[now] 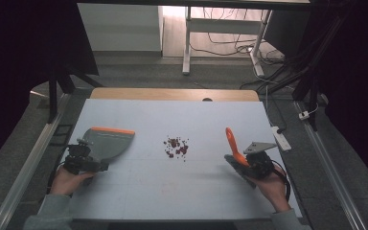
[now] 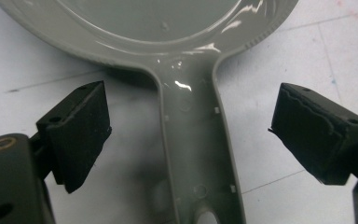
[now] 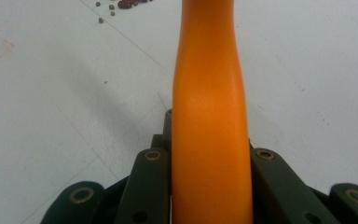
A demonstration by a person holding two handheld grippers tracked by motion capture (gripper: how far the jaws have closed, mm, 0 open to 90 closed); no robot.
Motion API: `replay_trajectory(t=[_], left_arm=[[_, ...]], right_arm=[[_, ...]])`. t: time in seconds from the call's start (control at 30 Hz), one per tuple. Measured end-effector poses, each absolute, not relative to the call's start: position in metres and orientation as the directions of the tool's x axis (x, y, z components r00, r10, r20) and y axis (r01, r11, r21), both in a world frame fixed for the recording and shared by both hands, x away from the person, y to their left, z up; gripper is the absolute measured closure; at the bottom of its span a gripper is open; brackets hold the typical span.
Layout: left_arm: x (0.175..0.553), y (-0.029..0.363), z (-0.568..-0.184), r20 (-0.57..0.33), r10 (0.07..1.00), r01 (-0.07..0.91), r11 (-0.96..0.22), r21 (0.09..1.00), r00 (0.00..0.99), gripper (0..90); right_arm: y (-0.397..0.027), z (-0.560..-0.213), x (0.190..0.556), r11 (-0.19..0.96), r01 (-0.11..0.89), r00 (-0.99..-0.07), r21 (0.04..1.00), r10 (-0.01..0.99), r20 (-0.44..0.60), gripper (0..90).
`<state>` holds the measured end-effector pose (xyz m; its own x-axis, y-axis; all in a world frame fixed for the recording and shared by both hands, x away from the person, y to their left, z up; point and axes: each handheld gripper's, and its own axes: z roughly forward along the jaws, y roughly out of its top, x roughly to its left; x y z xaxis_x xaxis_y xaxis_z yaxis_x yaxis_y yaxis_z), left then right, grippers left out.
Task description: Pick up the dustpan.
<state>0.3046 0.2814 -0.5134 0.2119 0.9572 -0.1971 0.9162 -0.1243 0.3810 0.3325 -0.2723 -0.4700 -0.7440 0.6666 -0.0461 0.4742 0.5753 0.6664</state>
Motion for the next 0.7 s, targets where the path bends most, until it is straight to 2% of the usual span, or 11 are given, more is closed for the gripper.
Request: replay_trajectory(t=[0.5,0.67,0.7], left_arm=[[0.3107,0.2828,-0.5237,-0.233,0.956,0.920,-0.081,0.383,0.180,23.7],[0.3109,0.2834,-0.5236,-0.228,0.959,0.916,-0.068,0.394,0.170,28.6],[0.3110,0.2837,-0.5235,-0.227,0.960,0.917,-0.063,0.395,0.164,32.0]], right_arm=[[-0.2718,-0.4708,0.3333,0.583,0.469,-0.746,0.664,0.663,-0.055,77.0],[-0.2717,-0.4715,0.3336,0.585,0.469,-0.747,0.661,0.663,-0.057,77.0],[-0.2716,-0.4716,0.3335,0.586,0.469,-0.747,0.661,0.663,-0.057,77.0]])
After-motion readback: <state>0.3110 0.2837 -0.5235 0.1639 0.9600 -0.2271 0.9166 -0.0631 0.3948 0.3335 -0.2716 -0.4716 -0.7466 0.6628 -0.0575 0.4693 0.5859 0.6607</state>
